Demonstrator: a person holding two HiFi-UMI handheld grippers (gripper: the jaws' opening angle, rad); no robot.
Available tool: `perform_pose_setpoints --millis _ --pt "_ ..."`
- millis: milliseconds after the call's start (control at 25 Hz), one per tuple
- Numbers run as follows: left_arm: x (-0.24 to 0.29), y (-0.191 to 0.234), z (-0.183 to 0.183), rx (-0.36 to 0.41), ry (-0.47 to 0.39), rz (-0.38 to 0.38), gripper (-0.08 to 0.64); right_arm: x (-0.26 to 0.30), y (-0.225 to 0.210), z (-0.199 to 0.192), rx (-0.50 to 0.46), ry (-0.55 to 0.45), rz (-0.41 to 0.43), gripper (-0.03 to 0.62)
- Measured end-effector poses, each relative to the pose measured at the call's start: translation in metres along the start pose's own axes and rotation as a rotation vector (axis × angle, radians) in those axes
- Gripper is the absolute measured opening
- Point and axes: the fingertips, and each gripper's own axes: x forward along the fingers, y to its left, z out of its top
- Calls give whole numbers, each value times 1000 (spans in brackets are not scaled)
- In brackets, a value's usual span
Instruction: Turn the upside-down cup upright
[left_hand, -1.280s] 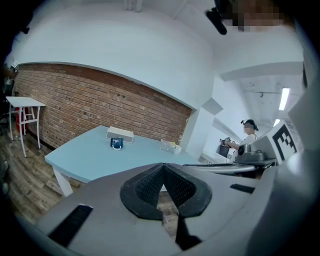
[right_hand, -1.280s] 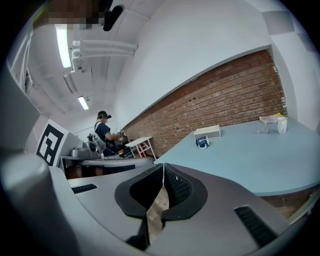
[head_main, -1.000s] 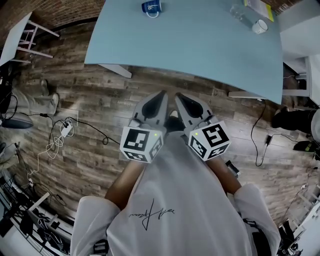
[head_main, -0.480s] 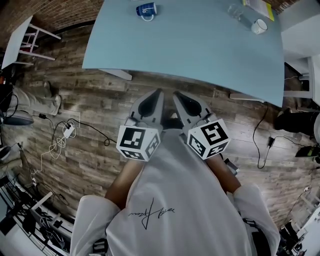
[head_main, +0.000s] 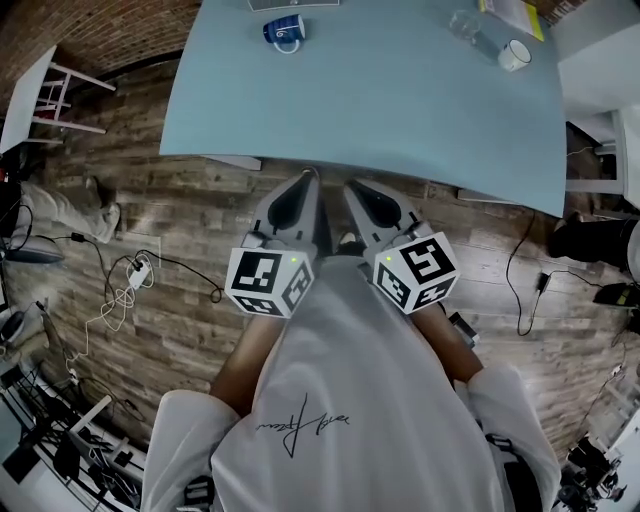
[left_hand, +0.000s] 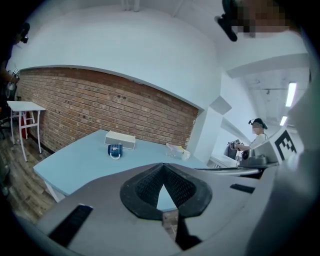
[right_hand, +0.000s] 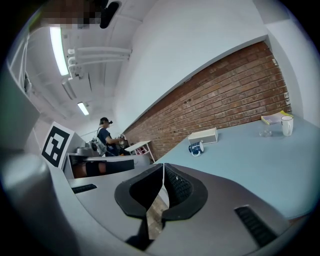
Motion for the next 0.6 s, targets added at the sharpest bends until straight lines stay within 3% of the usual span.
perform_pose_setpoints --millis 240,600 --pt "34 11 20 -44 6 -63 9 27 -19 18 -5 3 -24 21" --pt "70 52 44 -26 31 -89 9 81 -31 34 25 39 -18 21"
